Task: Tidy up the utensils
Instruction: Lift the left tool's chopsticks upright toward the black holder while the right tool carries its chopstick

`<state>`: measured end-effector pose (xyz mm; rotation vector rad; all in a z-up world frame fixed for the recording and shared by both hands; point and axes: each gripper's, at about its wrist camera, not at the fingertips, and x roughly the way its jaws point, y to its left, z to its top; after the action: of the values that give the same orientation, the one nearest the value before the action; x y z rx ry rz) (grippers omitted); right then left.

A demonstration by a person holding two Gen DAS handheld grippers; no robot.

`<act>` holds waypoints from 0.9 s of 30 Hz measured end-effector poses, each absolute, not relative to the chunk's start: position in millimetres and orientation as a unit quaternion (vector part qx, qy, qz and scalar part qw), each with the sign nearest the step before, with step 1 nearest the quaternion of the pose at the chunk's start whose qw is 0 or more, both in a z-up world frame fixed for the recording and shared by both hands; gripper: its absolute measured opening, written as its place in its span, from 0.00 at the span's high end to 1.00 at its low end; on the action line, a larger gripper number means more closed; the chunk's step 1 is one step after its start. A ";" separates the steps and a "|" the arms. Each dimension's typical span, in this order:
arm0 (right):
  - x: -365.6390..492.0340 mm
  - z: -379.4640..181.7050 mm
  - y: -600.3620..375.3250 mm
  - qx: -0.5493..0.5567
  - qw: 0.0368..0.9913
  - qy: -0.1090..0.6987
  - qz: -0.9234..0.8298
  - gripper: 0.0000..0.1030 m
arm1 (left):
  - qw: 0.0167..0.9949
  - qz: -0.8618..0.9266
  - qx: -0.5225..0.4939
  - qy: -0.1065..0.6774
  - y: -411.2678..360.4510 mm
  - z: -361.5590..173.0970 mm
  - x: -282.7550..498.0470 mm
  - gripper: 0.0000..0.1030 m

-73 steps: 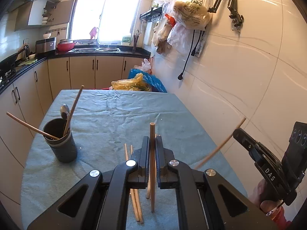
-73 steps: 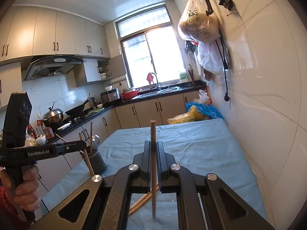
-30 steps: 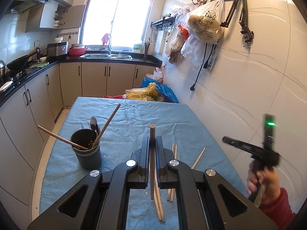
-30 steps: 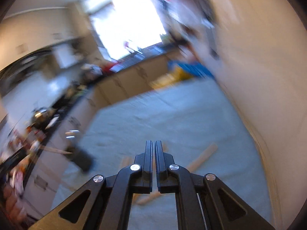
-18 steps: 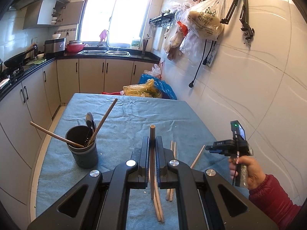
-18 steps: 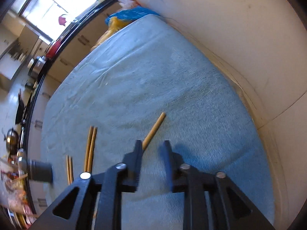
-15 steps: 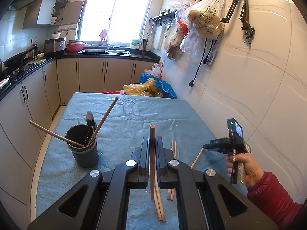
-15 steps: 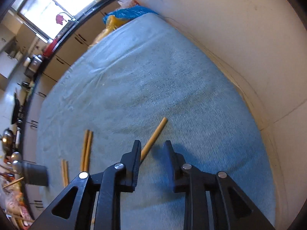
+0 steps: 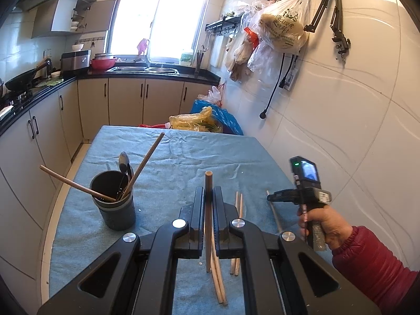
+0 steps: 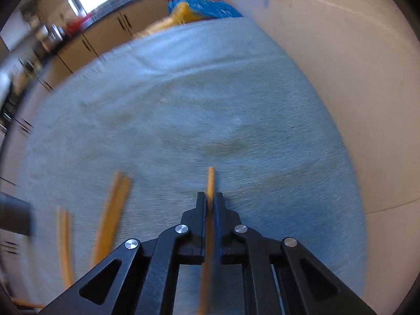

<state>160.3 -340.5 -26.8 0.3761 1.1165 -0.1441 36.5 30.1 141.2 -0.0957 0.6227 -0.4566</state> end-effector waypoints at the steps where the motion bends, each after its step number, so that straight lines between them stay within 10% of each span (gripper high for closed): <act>1: 153.2 -21.5 -342.4 0.187 0.834 0.515 -0.064 0.95 | 0.925 -0.222 -0.046 0.304 29.6 141.4 36.4 0.95; 27: 57.3 199.7 -166.1 0.170 0.959 0.135 0.183 0.94 | 0.970 -0.132 -0.038 0.198 100.5 235.0 32.7 0.95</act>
<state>57.3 -166.1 199.7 0.3440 0.2742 0.3718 32.7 100.5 235.0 -0.0765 0.4005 -0.2674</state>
